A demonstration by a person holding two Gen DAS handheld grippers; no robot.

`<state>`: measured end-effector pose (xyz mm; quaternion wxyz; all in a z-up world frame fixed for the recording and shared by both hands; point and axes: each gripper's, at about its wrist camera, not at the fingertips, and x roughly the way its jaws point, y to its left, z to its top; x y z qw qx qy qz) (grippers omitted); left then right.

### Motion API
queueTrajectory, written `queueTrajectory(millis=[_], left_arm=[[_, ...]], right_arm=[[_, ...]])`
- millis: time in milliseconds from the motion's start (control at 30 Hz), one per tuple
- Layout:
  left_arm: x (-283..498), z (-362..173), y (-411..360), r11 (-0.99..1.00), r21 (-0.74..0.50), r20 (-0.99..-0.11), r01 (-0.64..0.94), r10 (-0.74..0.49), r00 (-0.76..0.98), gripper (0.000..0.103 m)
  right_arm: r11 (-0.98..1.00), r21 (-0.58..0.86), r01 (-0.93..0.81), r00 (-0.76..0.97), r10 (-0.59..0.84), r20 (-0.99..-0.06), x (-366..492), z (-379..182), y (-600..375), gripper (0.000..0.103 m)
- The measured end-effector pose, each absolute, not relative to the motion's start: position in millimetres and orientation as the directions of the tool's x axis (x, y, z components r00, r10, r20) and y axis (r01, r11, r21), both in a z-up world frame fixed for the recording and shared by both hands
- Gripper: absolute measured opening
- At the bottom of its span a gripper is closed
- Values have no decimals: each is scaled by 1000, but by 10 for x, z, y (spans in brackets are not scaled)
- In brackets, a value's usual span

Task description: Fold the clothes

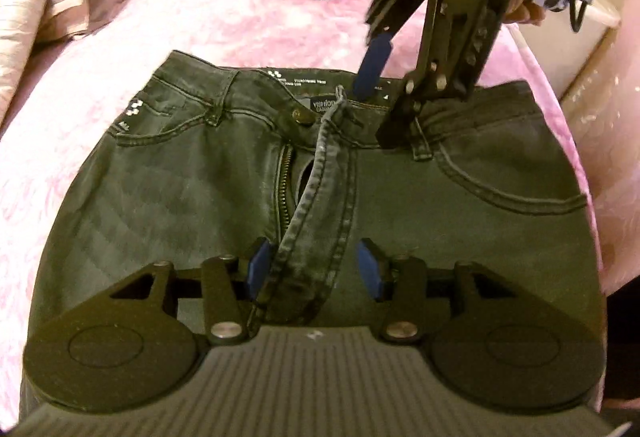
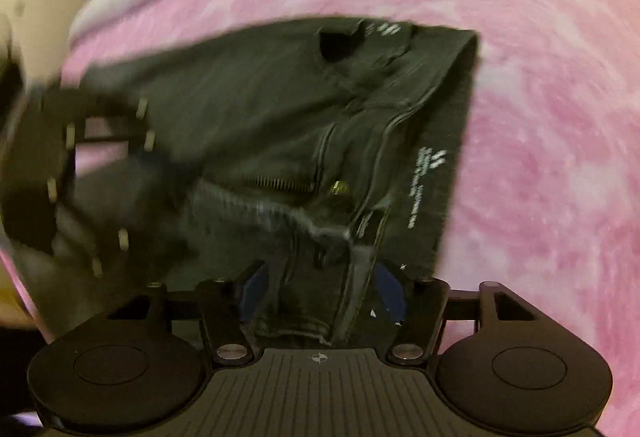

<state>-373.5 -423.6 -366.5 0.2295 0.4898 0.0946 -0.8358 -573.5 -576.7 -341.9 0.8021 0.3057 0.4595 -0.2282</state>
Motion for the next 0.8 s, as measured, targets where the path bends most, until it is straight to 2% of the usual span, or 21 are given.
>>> queueTrajectory(millis=[33, 67, 100, 233, 333, 400, 500, 567, 600, 700, 733, 767, 800], left_arm=[[-3737, -3685, -4258, -882, 67, -865, 466, -284, -414, 43], [-3723, -3699, -4262, -887, 63, -866, 457, -276, -416, 44], [-3710, -3711, -4267, -892, 60, -868, 449, -268, -418, 44], [-3658, -3621, -4273, -892, 49, -865, 450, -263, -428, 43], [-3552, -3452, -4317, -862, 24, -832, 507, -298, -467, 44], [-3508, -3446, -4413, -829, -5, -835, 560, -304, -458, 49], [-3558, -3617, -4508, -816, -9, -859, 578, -290, -422, 50], [-3621, -3754, -4547, -810, 1, -880, 587, -279, -384, 55], [-3620, -3766, -4547, -806, 0, -879, 593, -282, -383, 59], [-3614, -3802, -4547, -793, 0, -876, 610, -294, -382, 61], [-3604, -3803, -4535, -789, 0, -874, 614, -298, -383, 61], [-3595, -3803, -4523, -785, 0, -872, 619, -303, -384, 61], [-3586, -3802, -4514, -782, -2, -871, 623, -305, -385, 61]], right_arm=[[716, 281, 639, 480, -85, -873, -5726, -3469, -5763, 62], [710, 290, 642, 488, -85, -869, -5718, -3495, -5787, 44], [692, 312, 651, 492, -72, -868, -5735, -3493, -5839, 19], [671, 339, 659, 504, -59, -862, -5751, -3281, -5864, 13], [658, 367, 657, 549, -85, -831, -5762, -3014, -5887, 13], [659, 376, 652, 569, -97, -817, -5718, -2944, -5938, 13], [620, 382, 686, 532, -68, -844, -5656, -3305, -6123, 14], [574, 398, 716, 515, -49, -856, -5694, -3552, -6208, 21], [582, 395, 711, 518, -54, -854, -5698, -3577, -6195, 21], [642, 338, 689, 506, -91, -858, -5676, -3513, -6081, 24], [668, 300, 681, 495, -117, -861, -5675, -3468, -6023, 30], [679, 275, 680, 486, -138, -863, -5705, -3440, -5993, 40], [679, 254, 689, 476, -160, -865, -5712, -3454, -5997, 44]])
